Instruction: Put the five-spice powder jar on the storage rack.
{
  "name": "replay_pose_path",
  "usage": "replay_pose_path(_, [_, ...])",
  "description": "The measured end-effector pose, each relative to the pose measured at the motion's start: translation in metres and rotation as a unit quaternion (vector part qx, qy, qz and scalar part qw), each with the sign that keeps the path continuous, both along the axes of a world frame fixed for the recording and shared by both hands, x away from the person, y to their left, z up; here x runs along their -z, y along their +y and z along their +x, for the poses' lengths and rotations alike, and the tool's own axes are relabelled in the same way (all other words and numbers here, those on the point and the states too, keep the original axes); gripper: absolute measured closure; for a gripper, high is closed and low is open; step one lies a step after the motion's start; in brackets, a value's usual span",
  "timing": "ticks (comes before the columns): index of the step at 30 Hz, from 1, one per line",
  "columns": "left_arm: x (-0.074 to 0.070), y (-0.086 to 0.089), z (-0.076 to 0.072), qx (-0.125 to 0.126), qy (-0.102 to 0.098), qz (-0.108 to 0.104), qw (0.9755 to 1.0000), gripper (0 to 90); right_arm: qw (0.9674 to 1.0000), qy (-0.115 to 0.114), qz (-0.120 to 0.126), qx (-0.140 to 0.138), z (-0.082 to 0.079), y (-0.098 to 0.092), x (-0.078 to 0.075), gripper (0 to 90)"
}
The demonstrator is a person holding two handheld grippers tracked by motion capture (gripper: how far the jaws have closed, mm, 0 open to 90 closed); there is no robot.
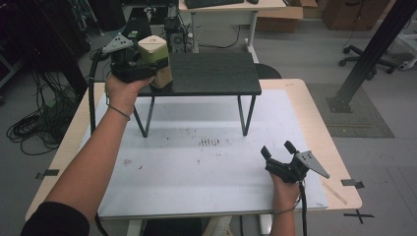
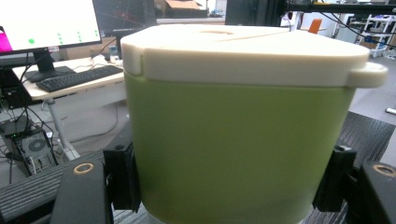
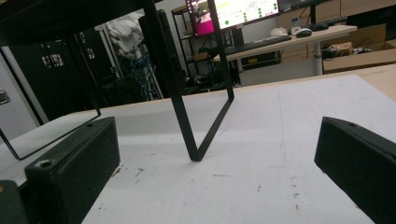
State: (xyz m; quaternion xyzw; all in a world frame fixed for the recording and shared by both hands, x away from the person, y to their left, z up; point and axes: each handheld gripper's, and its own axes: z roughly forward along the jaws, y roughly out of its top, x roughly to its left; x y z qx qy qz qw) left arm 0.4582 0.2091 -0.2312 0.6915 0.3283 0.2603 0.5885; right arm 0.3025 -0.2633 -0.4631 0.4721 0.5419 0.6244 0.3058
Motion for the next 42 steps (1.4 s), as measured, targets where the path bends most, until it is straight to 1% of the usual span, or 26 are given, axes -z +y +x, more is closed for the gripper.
replay_pose_path(19, [-0.0003, -0.0019, -0.0007, -0.007, 0.001, 0.0, 1.0, 28.5, 1.0, -0.003, 0.007, -0.004, -0.0003, -0.0011, 0.0003, 0.0])
replay_pose_path(24, [0.0002, -0.0028, 0.0008, -0.004, 0.007, -0.013, 0.9999, 23.7, 0.9999, -0.004, 0.009, -0.005, -0.0004, -0.0014, 0.0003, 0.0])
replay_pose_path(27, [0.0003, -0.0048, 0.0002, -0.006, 0.001, -0.011, 0.9999, 22.0, 0.9999, -0.005, 0.011, -0.004, -0.0006, -0.0017, 0.0003, 0.0])
replay_pose_path(29, [0.0003, -0.0055, 0.0002, -0.007, 0.001, -0.009, 0.9999, 19.7, 0.9999, -0.005, 0.011, -0.005, -0.0006, -0.0018, 0.0004, 0.0])
replay_pose_path(38, [0.0002, -0.0039, 0.0001, -0.015, 0.006, -0.011, 0.9998, 15.2, 0.9999, -0.006, 0.014, -0.006, -0.0007, -0.0022, 0.0004, 0.0])
replay_pose_path(42, [-0.0001, -0.002, 0.0007, -0.023, 0.009, -0.014, 0.9996, 12.2, 0.9998, -0.006, 0.016, -0.006, -0.0008, -0.0025, 0.0005, 0.0])
